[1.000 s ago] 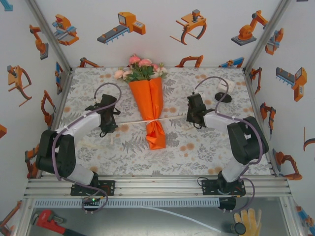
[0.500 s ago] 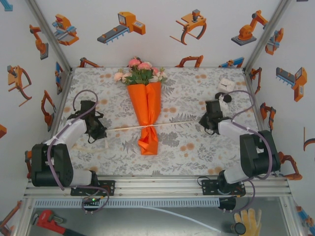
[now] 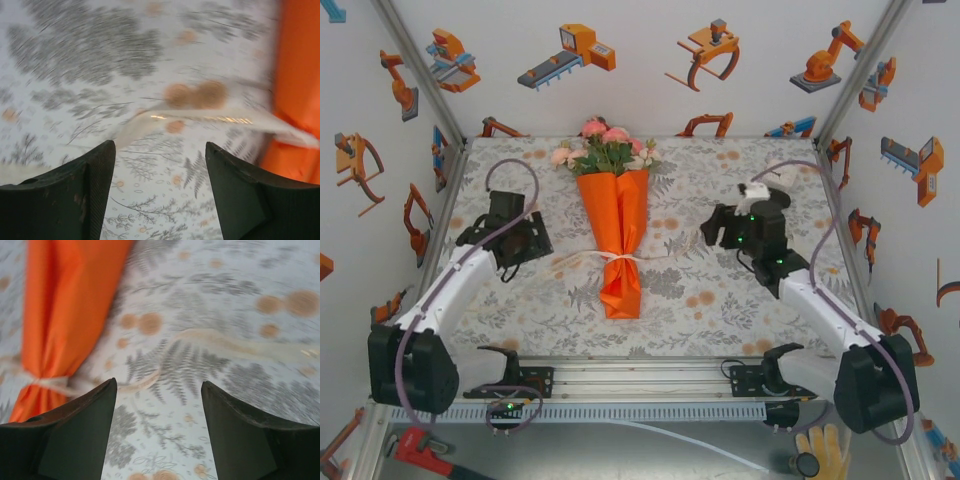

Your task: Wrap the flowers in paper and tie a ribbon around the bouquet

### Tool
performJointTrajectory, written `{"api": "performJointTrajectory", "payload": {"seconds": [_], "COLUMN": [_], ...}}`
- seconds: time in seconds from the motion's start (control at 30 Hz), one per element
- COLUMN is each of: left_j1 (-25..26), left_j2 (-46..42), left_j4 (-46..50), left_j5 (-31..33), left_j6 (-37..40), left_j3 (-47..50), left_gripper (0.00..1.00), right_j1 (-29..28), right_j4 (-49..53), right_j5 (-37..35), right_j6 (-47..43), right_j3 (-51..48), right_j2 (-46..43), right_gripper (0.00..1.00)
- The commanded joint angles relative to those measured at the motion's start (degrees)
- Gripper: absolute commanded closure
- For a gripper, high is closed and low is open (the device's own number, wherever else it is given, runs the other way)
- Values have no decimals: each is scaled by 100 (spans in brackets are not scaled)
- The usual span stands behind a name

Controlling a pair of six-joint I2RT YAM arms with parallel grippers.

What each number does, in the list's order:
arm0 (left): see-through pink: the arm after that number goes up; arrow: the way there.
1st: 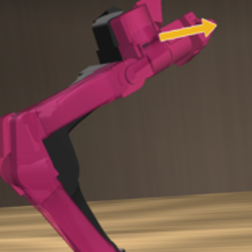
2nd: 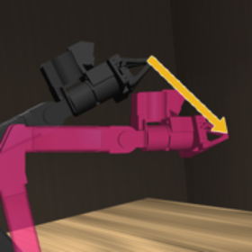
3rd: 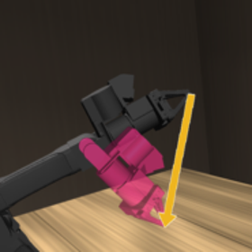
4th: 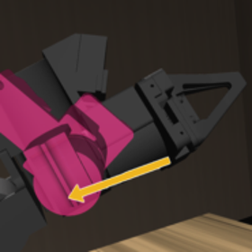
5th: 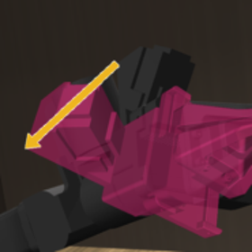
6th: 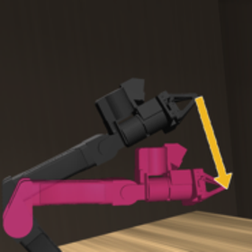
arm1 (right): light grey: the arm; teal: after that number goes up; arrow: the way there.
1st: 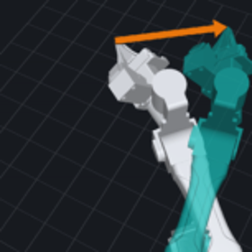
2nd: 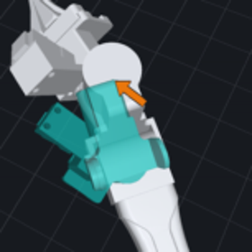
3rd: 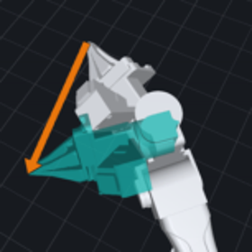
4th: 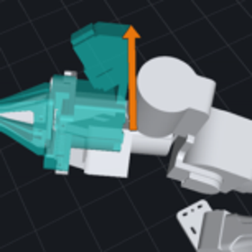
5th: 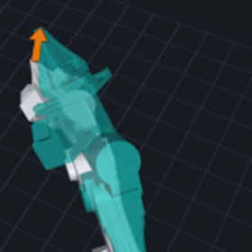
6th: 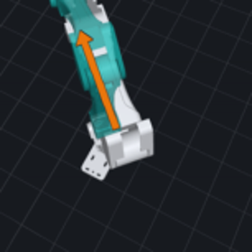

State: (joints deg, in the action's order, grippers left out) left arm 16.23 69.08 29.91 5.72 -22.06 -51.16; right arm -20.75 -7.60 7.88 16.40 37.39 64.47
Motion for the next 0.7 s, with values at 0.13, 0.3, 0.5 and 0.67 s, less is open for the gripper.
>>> {"api": "performJointTrajectory", "payload": {"seconds": [0.13, 0.3, 0.5, 0.67], "left_j1": [1655, 1664, 1688, 1682], "left_j2": [497, 1324, 2154, 2653], "left_j4": [-910, -1172, -1197, -1416], "left_j5": [-596, -437, -597, -520], "left_j6": [3740, 4539, 4800, 4840], "left_j3": [43, -147, -639, -761], "left_gripper": [36, 37, 33, 30], "right_j1": [-1173, -1498, -1572, -1640], "right_j4": [270, 452, 589, 880], "right_j5": [1665, 1373, 1110, 1380], "right_j6": [-2918, -3806, -4293, -4224], "right_j3": [683, 1276, 1791, 2142], "right_j2": [1619, 2727, 3375, 3784], "right_gripper": [37, 37, 37, 40]}}
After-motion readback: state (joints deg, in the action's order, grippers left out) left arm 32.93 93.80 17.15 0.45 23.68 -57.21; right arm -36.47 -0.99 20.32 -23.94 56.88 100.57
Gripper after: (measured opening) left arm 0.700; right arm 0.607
